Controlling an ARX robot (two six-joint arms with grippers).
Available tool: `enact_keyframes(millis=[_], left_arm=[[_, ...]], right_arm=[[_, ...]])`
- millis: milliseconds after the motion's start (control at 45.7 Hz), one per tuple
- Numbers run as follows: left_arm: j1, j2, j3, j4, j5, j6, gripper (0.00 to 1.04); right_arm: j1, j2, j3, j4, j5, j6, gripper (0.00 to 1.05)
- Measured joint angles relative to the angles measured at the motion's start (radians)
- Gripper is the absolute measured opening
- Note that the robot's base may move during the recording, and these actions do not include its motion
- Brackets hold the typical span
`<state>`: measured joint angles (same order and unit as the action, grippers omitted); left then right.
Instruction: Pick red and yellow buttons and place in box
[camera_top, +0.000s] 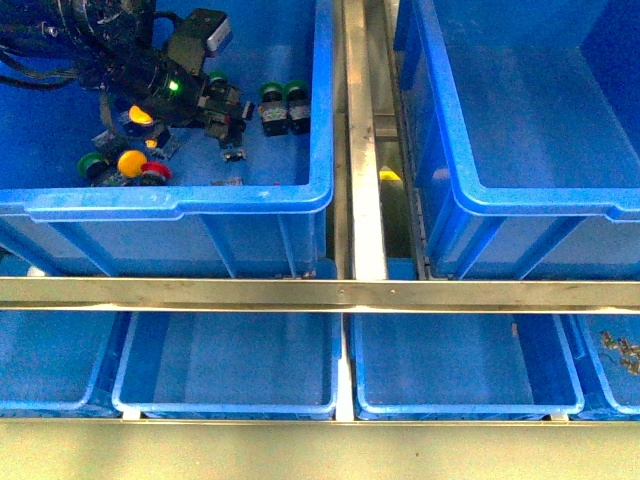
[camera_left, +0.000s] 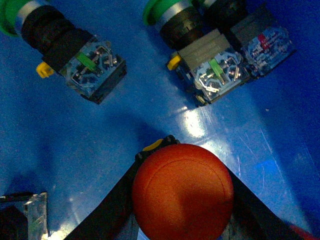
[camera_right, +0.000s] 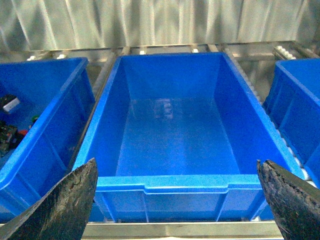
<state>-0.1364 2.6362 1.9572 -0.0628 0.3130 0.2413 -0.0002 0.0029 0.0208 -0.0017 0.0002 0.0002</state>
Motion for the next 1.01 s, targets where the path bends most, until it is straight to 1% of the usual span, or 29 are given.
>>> enact_keyframes(millis=[66,197,306,350,438,678,788,875,1007], left_arm=[[0.0,-0.003,-0.015,0.03,-0.002,-0.021,0.33],[0.008,-0.04,-0.108,0.109,0.004,-0.079,0.33],[0.022,-0.116,-0.225,0.183,0.027,-0.174,0.33],[0.034,-0.167,-0.292,0.23,0.035,-0.231,0.33],[0.056,-0.245,-0.386,0.29,0.04,-0.29,0.33],[0.139,-0.45,-0.682,0.393,0.069,-0.443,0.33],[0.175,-0.533,-0.785,0.426,0.109,-0.546,0.33],[0.201,-0.637,-0.851,0.447,0.157,-0.661,0.33],[0.22,-0.742,-0.872,0.476,0.188,-0.8,0.33]], right_arm=[[0.0,0.0,0.0,0.0,0.0,0.0,0.97],[0.0,0.0,0.0,0.0,0.0,0.0,0.97],[0.0,0.0,0.0,0.0,0.0,0.0,0.97],[0.0,0.0,0.0,0.0,0.0,0.0,0.97],[0.0,0.0,0.0,0.0,0.0,0.0,0.97],[0.0,0.0,0.0,0.0,0.0,0.0,0.97],[0.0,0.0,0.0,0.0,0.0,0.0,0.97],[0.0,0.0,0.0,0.0,0.0,0.0,0.97],[0.0,0.0,0.0,0.0,0.0,0.0,0.97]])
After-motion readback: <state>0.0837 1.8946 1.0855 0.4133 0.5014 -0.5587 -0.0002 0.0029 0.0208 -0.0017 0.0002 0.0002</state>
